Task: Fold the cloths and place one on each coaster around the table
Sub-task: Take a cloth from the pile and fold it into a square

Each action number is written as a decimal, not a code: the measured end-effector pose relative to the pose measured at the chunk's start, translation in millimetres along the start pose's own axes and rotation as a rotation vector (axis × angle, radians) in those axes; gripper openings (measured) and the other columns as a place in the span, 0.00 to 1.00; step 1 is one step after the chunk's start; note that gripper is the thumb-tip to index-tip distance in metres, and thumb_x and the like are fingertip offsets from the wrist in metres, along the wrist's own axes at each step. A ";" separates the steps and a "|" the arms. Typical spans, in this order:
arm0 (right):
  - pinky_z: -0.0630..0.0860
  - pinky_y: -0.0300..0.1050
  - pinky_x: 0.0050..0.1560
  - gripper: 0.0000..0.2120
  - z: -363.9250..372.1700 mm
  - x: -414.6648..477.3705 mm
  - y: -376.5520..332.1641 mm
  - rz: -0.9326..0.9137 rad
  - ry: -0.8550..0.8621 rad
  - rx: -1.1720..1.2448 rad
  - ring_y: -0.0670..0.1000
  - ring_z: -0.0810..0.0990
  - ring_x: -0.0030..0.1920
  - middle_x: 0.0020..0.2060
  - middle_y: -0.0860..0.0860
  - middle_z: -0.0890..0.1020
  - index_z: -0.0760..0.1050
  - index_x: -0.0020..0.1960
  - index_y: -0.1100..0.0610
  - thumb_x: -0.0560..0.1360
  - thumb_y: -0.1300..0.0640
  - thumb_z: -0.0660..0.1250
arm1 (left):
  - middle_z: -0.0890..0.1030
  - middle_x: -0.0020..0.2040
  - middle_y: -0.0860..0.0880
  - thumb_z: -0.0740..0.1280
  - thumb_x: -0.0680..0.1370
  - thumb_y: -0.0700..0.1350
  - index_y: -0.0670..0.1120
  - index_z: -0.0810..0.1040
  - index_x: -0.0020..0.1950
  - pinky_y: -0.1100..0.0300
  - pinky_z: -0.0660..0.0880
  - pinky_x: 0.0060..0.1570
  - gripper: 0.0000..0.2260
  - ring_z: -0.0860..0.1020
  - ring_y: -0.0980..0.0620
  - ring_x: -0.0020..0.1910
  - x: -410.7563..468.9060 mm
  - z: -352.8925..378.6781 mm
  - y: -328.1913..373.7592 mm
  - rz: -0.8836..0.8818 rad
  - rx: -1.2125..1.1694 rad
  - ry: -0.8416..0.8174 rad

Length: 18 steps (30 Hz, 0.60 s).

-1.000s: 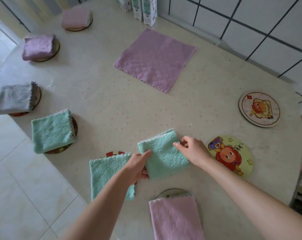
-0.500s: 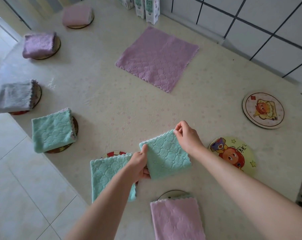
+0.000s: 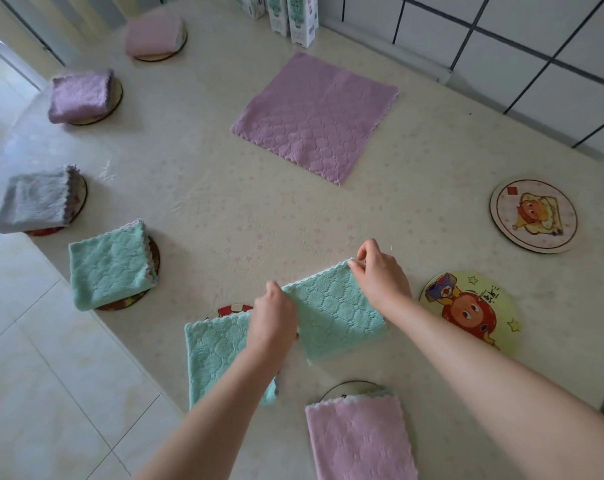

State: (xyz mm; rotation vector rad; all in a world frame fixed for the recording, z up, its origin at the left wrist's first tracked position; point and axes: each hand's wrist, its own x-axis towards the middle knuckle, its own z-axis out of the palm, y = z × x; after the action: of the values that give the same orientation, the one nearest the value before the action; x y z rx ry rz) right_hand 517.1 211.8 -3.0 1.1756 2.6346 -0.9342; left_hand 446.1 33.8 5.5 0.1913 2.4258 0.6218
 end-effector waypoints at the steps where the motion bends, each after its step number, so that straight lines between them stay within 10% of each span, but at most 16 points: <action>1: 0.70 0.46 0.33 0.09 -2.6 -2.0 2.1 -0.014 0.008 0.006 0.56 0.76 0.38 0.42 0.52 0.78 0.64 0.49 0.54 0.78 0.49 0.60 | 0.79 0.44 0.43 0.58 0.78 0.37 0.41 0.68 0.56 0.47 0.80 0.35 0.07 0.80 0.43 0.36 -2.8 -3.0 -0.9 0.125 0.120 0.071; 7: 0.68 0.40 0.35 0.18 -7.2 -44.1 16.7 -0.249 0.039 -0.235 0.50 0.72 0.49 0.55 0.51 0.71 0.64 0.61 0.54 0.77 0.44 0.60 | 0.73 0.65 0.48 0.73 0.71 0.51 0.49 0.70 0.68 0.48 0.75 0.59 0.28 0.73 0.44 0.63 -15.3 6.8 -14.8 0.913 0.584 0.102; 11: 0.75 0.44 0.46 0.23 2.9 -74.3 33.8 -0.164 0.007 -0.319 0.54 0.73 0.53 0.57 0.54 0.72 0.65 0.64 0.56 0.76 0.44 0.63 | 0.62 0.75 0.50 0.70 0.71 0.58 0.53 0.62 0.74 0.45 0.55 0.71 0.34 0.60 0.42 0.74 -9.6 16.5 -29.2 0.880 0.670 0.005; 18: 0.74 0.47 0.51 0.13 2.4 -101.4 51.6 0.064 -0.004 -0.154 0.54 0.74 0.55 0.56 0.53 0.77 0.68 0.60 0.55 0.78 0.53 0.62 | 0.74 0.66 0.47 0.70 0.74 0.47 0.47 0.70 0.70 0.50 0.70 0.62 0.25 0.71 0.45 0.64 -0.8 -1.7 -7.0 0.603 0.415 0.036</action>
State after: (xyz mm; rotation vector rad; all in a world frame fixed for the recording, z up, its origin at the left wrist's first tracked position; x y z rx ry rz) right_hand 623.6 172.1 3.5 1.2109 2.5949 -0.7076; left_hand 445.8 26.8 3.8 1.1162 2.5007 0.3539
